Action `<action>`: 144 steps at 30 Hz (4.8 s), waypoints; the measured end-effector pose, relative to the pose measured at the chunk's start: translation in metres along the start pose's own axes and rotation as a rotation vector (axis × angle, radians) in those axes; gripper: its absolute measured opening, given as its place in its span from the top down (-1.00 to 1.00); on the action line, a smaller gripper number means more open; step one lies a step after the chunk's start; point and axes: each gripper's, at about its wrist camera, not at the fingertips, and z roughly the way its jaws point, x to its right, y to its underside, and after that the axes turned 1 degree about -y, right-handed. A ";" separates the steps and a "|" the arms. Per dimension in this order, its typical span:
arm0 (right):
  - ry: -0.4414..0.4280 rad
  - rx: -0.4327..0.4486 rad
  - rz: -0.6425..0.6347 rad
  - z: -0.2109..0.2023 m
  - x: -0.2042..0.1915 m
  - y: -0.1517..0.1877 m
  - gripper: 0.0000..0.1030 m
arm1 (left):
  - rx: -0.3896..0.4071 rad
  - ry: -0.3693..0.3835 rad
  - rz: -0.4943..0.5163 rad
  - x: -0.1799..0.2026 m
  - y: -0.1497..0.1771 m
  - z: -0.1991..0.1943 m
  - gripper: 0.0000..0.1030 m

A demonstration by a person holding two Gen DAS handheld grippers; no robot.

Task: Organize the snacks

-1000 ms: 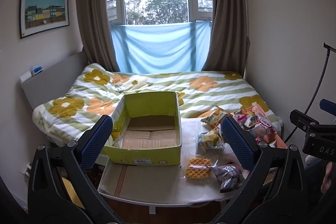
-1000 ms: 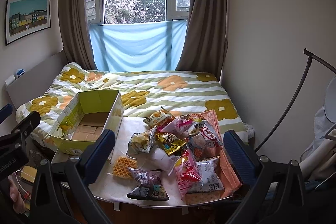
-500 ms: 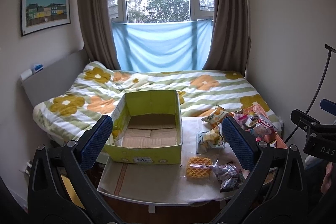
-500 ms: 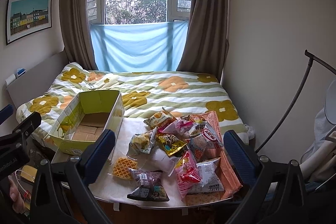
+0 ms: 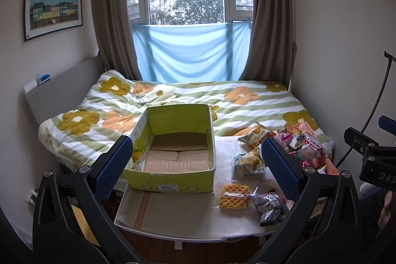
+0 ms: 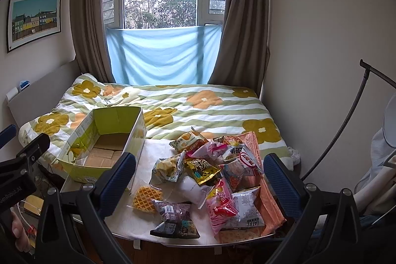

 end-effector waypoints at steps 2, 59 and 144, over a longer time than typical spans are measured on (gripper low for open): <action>0.000 -0.001 -0.003 0.000 -0.001 0.000 -1.00 | -0.001 0.000 0.000 0.001 0.000 0.001 -0.99; -0.021 -0.279 0.050 0.100 0.083 0.070 -1.00 | -0.410 0.238 0.086 0.087 0.071 0.115 -0.99; -0.467 -0.346 -0.161 0.254 -0.185 -0.044 0.04 | -0.527 0.163 -0.102 -0.151 -0.001 0.289 -0.11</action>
